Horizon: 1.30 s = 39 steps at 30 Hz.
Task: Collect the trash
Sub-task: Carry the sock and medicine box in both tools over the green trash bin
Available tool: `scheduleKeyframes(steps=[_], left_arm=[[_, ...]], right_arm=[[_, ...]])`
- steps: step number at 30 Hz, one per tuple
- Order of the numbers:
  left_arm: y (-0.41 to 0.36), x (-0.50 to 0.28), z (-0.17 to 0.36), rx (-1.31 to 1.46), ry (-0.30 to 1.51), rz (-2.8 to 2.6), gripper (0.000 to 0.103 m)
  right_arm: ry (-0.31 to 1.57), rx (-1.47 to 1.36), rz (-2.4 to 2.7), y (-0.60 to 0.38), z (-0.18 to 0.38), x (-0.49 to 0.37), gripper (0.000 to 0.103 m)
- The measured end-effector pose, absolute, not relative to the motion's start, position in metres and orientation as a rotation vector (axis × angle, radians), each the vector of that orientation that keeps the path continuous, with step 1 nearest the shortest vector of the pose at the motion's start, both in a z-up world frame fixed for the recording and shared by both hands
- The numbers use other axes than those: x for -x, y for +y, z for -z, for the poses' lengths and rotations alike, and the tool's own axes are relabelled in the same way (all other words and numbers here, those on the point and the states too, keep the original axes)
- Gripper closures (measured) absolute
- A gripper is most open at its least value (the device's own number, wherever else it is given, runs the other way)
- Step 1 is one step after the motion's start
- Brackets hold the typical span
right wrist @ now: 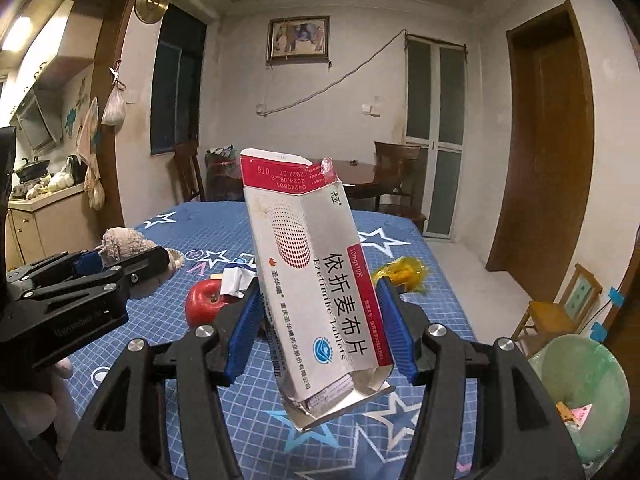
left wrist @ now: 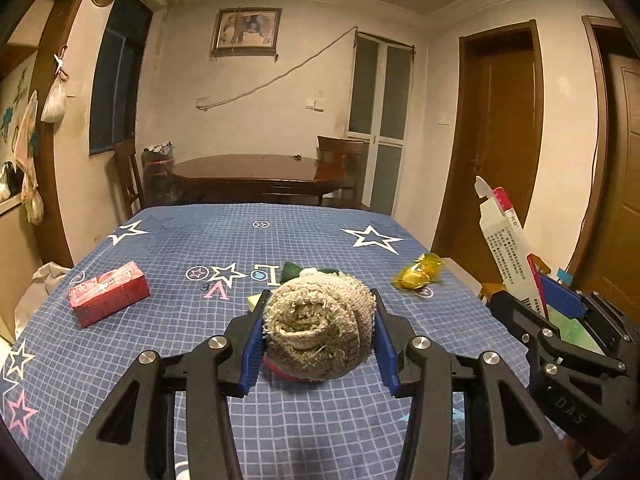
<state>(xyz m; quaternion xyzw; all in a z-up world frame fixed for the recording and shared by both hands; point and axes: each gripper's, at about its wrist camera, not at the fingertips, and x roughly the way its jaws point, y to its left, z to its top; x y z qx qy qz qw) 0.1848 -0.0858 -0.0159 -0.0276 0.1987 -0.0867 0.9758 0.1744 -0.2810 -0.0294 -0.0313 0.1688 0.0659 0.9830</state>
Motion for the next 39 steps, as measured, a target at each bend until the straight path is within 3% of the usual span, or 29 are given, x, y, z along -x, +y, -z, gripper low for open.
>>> scheduleKeyframes(steps=[23, 39], left_arm=[[-0.156, -0.16, -0.002, 0.006, 0.393, 0.282, 0.055], [-0.265, -0.169, -0.011, -0.04, 0.398, 0.462, 0.055]], right_arm=[[0.338, 0.035, -0.022, -0.331, 0.018, -0.14, 0.048], [0.348, 0.012, 0.139, -0.408, 0.012, -0.122, 0.048]])
